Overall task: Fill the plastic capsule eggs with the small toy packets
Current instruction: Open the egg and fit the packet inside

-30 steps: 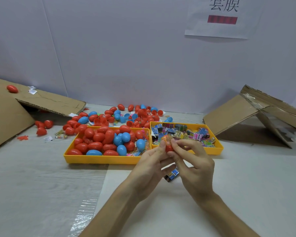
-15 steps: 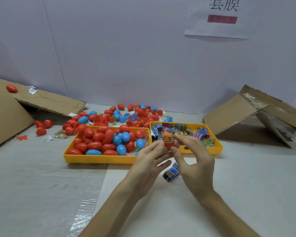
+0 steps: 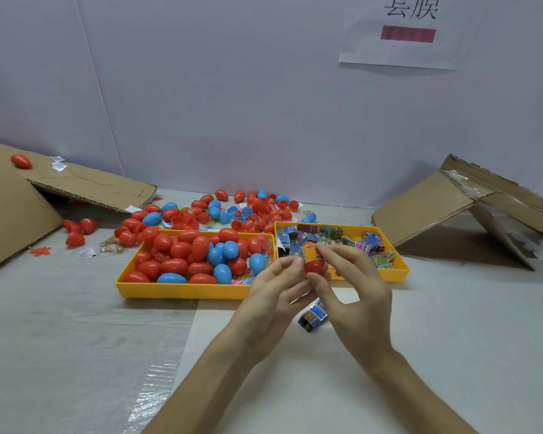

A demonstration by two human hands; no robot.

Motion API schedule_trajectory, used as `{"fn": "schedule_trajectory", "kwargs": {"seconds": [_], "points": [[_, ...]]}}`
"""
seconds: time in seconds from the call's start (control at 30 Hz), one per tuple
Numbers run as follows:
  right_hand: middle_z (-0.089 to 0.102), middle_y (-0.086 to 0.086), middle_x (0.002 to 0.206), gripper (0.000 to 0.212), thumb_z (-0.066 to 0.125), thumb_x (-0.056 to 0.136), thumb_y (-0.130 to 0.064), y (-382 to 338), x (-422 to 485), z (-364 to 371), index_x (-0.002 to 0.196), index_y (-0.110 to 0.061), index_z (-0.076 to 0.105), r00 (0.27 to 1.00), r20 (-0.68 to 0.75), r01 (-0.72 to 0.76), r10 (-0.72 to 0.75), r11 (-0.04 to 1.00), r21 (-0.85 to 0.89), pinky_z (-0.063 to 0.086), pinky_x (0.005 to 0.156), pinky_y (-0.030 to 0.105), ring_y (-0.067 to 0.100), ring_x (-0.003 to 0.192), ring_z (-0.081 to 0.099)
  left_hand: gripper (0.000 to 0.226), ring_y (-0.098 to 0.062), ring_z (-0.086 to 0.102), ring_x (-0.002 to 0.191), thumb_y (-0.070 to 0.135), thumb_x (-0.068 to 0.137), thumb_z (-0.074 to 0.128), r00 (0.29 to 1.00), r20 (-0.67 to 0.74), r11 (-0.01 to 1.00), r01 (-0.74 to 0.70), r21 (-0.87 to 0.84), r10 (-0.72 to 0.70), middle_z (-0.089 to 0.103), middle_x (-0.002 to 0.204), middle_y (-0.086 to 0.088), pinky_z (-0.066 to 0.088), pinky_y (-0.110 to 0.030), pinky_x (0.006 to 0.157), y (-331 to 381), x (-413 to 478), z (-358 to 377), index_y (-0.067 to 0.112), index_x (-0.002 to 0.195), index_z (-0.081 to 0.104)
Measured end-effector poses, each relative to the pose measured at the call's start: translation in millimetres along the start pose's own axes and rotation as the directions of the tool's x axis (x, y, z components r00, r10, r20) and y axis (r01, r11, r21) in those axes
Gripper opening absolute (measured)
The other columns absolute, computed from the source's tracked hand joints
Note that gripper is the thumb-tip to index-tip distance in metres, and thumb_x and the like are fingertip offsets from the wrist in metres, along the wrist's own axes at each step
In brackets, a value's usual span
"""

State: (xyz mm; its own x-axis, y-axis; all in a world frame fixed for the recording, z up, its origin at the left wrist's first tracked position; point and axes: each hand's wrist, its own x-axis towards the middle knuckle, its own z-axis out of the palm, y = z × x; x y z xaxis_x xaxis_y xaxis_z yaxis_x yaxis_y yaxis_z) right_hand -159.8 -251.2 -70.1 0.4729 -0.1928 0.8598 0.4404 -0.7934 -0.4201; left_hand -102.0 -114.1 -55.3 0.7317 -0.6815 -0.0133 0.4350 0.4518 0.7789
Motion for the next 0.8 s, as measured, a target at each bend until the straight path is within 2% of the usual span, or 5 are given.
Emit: {"fn": "schedule_trajectory", "kwargs": {"seconds": [0.07,0.3,0.6,0.7,0.8], "points": [[0.064,0.004,0.111,0.042,0.075,0.084,-0.012,-0.8,0.1,0.9,0.125,-0.007,0.068,1.0,-0.008,0.017,-0.017,1.0,-0.011,0.05,0.091,0.019,0.012,0.107,0.061,0.044,-0.026,0.069,0.115,0.026,0.091,0.068,1.0,-0.019,1.0,0.002,-0.015,-0.002,0.072,0.122,-0.015,0.059,-0.031,0.088,0.9,0.6,0.0,0.007,0.129,0.059],[0.069,0.007,0.102,0.039,0.081,0.079,0.0,3.9,-2.2,0.3,0.117,-0.003,0.072,1.0,-0.01,0.03,-0.03,0.999,-0.013,0.049,0.089,0.018,0.012,0.098,0.064,0.044,-0.027,0.066,0.12,0.023,0.091,0.068,1.0,0.023,0.998,0.0,-0.056,0.001,0.069,0.127,-0.014,0.058,-0.032,0.093,0.1,0.1,-0.9,0.008,0.131,0.061],[0.075,0.002,0.106,0.03,0.076,0.082,-0.012,5.2,-3.8,0.7,0.11,-0.001,0.075,0.999,-0.033,0.017,-0.016,0.999,0.027,0.055,0.089,0.023,0.011,0.099,0.07,0.045,-0.028,0.07,0.112,0.019,0.083,0.074,0.999,-0.013,0.996,-0.033,-0.082,0.032,0.071,0.122,-0.017,0.059,-0.028,0.083,-1.3,2.5,-2.1,0.008,0.125,0.064],[0.074,0.0,0.108,0.033,0.076,0.084,-0.014,3.4,-3.5,0.7,0.115,-0.005,0.074,1.0,0.004,-0.018,0.018,0.998,0.063,0.056,0.086,0.024,0.01,0.098,0.07,0.05,-0.03,0.071,0.109,0.016,0.08,0.076,0.998,-0.045,0.993,-0.048,-0.108,0.044,0.07,0.122,-0.021,0.059,-0.029,0.083,-2.5,3.8,-2.7,0.005,0.127,0.061],[0.067,0.0,0.113,0.038,0.074,0.086,-0.014,0.8,-1.6,1.4,0.123,-0.008,0.069,0.999,0.029,-0.022,0.02,0.998,0.065,0.056,0.084,0.024,0.011,0.1,0.066,0.048,-0.025,0.073,0.102,0.016,0.078,0.078,0.997,-0.059,0.994,-0.06,-0.094,0.055,0.073,0.112,-0.016,0.059,-0.029,0.081,-2.4,3.9,-2.8,0.007,0.123,0.063]]}}
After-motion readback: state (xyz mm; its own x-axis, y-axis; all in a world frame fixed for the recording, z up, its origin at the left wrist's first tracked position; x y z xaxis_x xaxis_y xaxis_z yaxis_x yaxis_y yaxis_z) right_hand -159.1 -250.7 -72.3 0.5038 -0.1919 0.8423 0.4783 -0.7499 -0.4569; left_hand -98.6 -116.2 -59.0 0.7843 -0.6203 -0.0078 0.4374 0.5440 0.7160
